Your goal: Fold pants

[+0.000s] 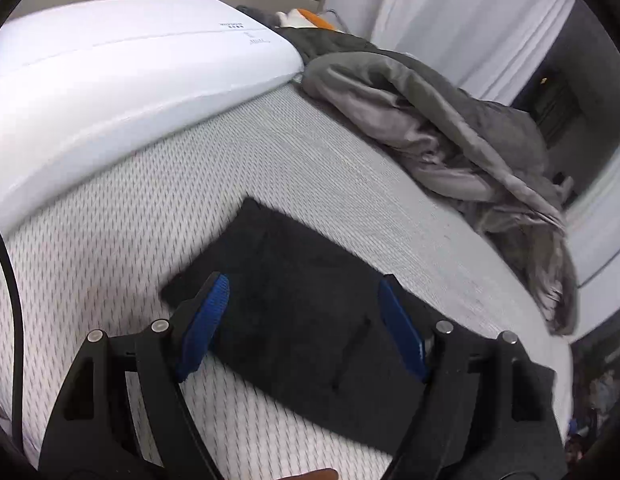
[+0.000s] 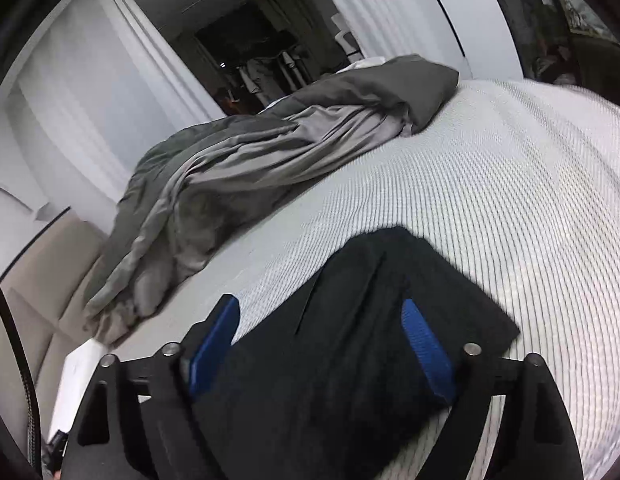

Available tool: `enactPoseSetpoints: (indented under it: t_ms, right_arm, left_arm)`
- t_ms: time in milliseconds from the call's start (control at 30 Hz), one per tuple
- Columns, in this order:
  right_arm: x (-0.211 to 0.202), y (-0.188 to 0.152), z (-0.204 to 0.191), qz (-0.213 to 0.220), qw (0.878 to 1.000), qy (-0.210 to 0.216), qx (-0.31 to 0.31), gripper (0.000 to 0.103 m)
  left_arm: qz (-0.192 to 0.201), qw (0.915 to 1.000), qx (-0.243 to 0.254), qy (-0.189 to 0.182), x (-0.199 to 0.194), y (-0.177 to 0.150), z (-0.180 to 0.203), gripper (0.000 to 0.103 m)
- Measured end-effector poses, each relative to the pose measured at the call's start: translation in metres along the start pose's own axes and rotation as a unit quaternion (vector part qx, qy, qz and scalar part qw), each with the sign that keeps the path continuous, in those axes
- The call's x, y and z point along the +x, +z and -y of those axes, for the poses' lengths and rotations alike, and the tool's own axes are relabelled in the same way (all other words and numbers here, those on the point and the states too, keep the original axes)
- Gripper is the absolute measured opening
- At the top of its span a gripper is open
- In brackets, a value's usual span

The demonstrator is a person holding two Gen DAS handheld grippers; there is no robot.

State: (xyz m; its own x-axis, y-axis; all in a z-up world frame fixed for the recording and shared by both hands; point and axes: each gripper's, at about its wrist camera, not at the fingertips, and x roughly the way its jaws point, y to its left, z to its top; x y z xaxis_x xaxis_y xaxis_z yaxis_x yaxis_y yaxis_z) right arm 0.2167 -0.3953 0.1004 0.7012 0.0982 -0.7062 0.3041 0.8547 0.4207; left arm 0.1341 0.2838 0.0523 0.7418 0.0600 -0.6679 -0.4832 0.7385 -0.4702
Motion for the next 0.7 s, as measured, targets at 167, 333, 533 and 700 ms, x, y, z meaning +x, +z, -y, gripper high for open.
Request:
enactPoseSetpoints:
  t_ms: [167,333,533,700]
  right_arm:
    - [-0.023,-0.033,0.025,-0.029,0.999,0.024,0.037,0.096]
    - [0.004,-0.073,0.05,-0.125,0.989,0.056,0.053,0.096]
    - [0.04,-0.089,0.064,-0.164,0.983,0.065,0.041,0.083]
    - [0.041,-0.066,0.096,-0.066,0.992,0.045,0.096,0.05]
  left_arm:
    - [-0.023,0.9989,0.026,-0.031,-0.023,-0.057,0.007,0.074]
    - [-0.07,0.9968,0.017,-0.035,-0.011,-0.096,-0.002,0.064]
    - [-0.089,0.9954,0.02,-0.031,0.02,-0.107,0.006,0.045]
    - [-0.061,0.9981,-0.003,0.007,0.039,-0.098,0.002,0.006]
